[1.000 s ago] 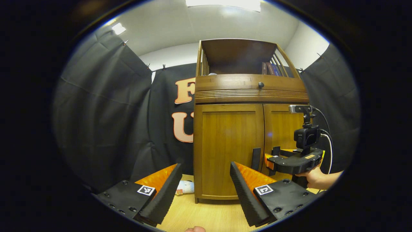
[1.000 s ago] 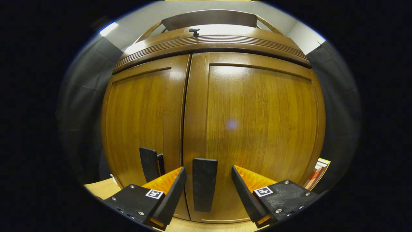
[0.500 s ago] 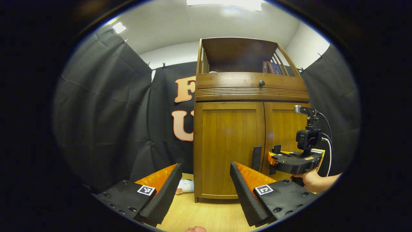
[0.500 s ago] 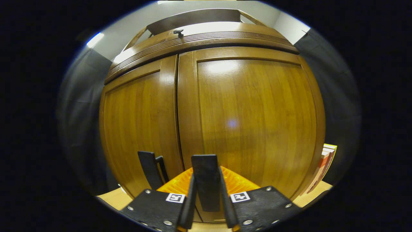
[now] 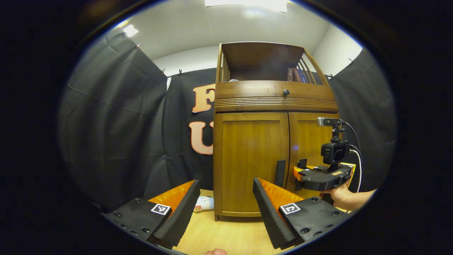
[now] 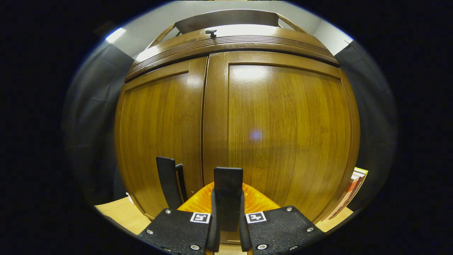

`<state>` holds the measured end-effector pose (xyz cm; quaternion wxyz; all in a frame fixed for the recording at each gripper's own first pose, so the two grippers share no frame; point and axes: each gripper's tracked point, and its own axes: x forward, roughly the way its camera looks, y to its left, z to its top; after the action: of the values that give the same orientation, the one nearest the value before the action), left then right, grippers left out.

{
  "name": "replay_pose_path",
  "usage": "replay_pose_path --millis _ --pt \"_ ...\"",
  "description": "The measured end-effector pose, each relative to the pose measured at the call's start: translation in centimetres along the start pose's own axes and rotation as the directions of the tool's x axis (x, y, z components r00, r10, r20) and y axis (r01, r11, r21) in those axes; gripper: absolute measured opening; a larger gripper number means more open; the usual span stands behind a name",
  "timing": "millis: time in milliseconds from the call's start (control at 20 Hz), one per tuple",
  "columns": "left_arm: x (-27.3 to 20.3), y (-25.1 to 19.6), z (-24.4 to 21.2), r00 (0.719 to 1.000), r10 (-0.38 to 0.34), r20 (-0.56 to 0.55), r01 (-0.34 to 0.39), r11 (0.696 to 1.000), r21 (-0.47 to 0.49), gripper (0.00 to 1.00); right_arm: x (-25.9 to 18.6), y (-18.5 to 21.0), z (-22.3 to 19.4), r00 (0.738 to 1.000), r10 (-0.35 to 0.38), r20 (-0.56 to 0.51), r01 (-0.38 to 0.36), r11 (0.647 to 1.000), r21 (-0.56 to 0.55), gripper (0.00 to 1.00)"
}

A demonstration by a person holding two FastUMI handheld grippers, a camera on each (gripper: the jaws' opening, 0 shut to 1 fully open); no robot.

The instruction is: Open the right door of the double-door shoe cabinet with the right hand, and open the left door with the left hand.

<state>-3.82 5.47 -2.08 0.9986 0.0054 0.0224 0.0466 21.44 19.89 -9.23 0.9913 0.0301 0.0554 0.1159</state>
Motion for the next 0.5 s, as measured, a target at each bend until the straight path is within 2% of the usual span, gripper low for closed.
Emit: replay_pose_path --millis 350,400,500 --pt "-0.7 -1.2 0.0 1.000 -0.030 -0.003 0.030 1.000 0.001 0.94 -6.1 -0.4 -0.1 0.999 0.035 0.009 -0.035 0.999 -0.021 0.22" --pt "-0.6 -1.4 -0.1 0.999 -0.034 -0.005 0.034 0.999 0.003 0.96 -6.8 -0.6 -0.2 0.999 0.039 0.009 -0.039 0.999 -0.020 0.22" --pt "-0.8 -1.8 -0.1 0.999 -0.047 -0.007 0.047 0.999 0.005 0.94 -8.4 -1.1 -0.1 0.998 0.055 0.012 -0.055 0.998 -0.035 0.22"
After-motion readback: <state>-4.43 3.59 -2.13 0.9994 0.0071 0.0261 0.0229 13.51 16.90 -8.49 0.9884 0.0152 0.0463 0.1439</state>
